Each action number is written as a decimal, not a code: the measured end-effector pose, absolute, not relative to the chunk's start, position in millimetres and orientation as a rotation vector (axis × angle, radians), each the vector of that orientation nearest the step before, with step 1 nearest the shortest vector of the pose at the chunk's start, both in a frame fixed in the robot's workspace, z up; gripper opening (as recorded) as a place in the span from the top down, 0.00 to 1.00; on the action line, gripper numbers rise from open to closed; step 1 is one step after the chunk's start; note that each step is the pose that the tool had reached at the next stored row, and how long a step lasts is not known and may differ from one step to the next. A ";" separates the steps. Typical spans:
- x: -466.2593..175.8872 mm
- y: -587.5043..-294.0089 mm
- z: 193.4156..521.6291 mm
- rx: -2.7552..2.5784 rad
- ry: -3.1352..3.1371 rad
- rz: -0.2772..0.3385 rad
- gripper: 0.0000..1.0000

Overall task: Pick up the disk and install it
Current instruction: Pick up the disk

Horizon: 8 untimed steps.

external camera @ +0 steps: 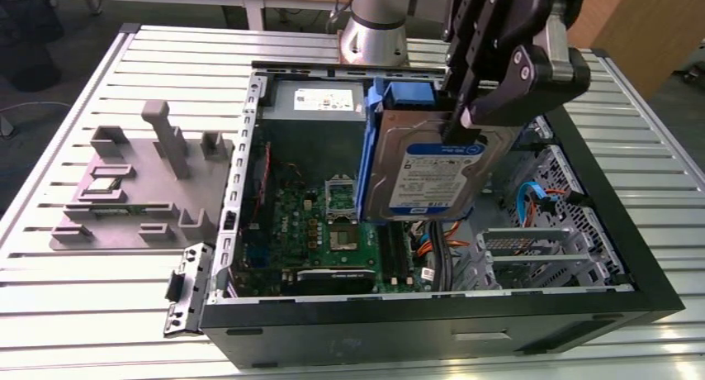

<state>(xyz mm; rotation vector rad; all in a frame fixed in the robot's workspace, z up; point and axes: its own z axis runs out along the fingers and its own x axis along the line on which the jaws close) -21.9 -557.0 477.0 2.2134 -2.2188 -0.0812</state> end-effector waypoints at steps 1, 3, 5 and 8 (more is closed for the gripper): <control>-21.8 -559.7 477.0 2.213 -2.219 -0.081 0.65; -21.5 -564.5 477.1 2.213 -2.219 -0.081 0.65; -21.4 -566.3 477.1 2.213 -2.219 -0.081 0.65; -20.8 -566.7 477.1 2.213 -2.218 -0.082 0.65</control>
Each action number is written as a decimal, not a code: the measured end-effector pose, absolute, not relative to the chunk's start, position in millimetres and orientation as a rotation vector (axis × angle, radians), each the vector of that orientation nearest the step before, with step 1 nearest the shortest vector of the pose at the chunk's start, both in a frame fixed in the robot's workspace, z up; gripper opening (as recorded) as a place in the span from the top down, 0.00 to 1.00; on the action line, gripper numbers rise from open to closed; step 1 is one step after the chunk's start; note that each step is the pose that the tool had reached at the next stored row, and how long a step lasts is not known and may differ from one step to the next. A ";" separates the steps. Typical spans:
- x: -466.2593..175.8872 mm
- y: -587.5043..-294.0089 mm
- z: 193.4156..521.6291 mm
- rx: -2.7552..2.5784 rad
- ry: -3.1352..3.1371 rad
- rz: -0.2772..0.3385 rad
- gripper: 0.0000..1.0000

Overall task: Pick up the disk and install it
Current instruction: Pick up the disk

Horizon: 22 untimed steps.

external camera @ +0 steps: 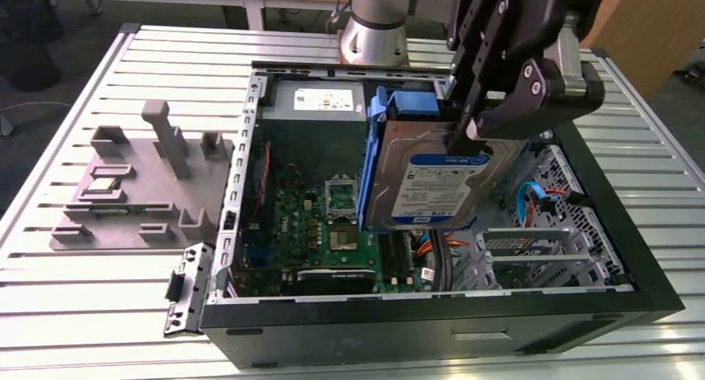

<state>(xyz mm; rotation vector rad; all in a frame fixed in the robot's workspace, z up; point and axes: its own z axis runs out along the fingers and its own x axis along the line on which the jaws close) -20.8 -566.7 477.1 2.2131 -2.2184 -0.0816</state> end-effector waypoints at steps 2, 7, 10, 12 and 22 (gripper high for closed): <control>-18.7 -566.7 477.1 2.213 -2.218 -0.082 0.65; -5.0 -566.7 477.1 2.213 -2.218 -0.083 0.65; 0.2 -566.7 477.0 2.213 -2.218 -0.083 0.65; 0.3 -566.7 477.0 2.212 -2.218 -0.083 0.65; 13.5 -566.7 477.0 2.213 -2.218 -0.083 0.65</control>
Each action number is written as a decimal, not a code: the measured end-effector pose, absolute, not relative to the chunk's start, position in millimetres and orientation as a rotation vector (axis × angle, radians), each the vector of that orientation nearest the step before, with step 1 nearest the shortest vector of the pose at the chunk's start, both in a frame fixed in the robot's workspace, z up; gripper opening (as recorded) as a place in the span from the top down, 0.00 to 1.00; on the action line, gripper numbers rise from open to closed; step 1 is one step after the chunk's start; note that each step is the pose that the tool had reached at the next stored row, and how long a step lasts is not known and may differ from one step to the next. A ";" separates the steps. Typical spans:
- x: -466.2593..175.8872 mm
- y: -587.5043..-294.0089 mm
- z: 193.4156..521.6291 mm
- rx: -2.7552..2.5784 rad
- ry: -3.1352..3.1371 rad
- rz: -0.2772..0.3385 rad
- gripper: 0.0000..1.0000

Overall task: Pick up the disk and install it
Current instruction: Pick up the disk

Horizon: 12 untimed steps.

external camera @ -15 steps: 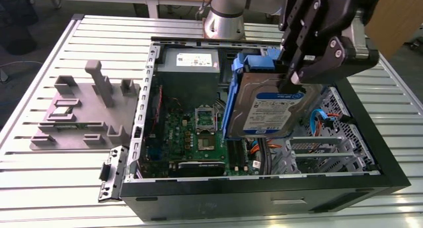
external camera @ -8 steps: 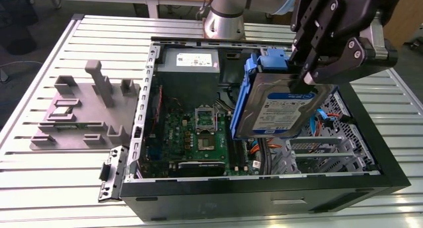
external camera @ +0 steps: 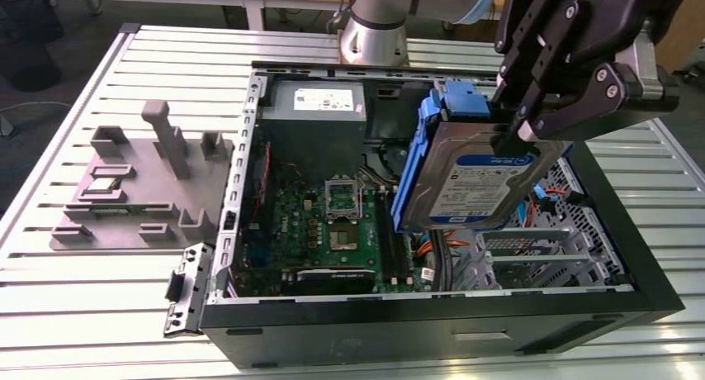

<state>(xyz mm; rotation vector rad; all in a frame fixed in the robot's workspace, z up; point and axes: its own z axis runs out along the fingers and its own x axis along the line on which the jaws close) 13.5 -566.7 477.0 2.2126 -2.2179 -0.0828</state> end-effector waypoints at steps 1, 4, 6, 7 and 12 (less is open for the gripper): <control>13.5 -566.7 477.0 2.212 -2.218 -0.083 0.65; 13.6 -566.7 477.0 2.212 -2.218 -0.083 0.65; 13.7 -566.7 477.1 2.212 -2.218 -0.083 0.65; 13.7 -566.7 477.1 2.212 -2.218 -0.083 0.65; 14.4 -566.7 477.1 2.213 -2.218 -0.084 0.65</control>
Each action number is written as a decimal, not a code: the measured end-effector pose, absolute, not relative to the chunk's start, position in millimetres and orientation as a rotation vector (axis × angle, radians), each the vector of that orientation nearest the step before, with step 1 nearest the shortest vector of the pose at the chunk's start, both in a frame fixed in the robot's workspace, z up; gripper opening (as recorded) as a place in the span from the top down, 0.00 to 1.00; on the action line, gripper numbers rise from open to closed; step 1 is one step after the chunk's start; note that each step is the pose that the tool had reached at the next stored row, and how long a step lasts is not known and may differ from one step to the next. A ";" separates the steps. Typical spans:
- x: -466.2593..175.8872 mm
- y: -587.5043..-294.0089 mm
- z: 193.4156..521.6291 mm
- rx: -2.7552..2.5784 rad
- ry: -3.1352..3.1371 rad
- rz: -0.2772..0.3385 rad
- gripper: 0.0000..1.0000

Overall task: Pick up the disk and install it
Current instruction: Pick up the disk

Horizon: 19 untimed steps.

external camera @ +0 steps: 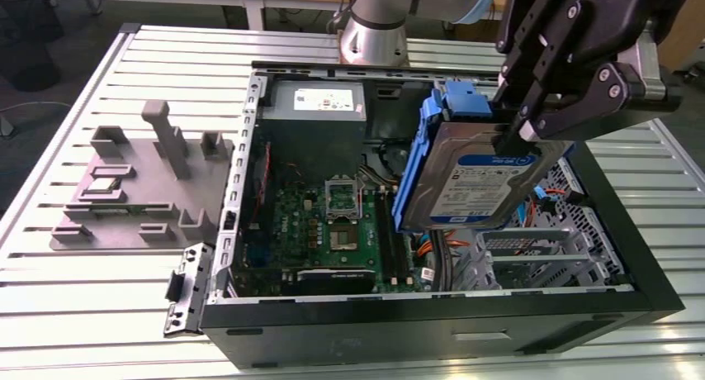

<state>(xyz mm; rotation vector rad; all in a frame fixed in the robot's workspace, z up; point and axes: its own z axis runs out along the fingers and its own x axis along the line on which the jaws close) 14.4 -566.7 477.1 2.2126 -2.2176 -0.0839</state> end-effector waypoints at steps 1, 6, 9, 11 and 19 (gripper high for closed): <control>15.3 -566.7 477.1 2.212 -2.217 -0.085 0.65; 23.2 -566.7 477.0 2.210 -2.216 -0.089 0.65; 25.7 -566.7 477.0 2.209 -2.214 -0.091 0.65; 25.9 -566.7 477.0 2.209 -2.215 -0.091 0.65; 27.9 -566.7 477.0 2.209 -2.214 -0.091 0.65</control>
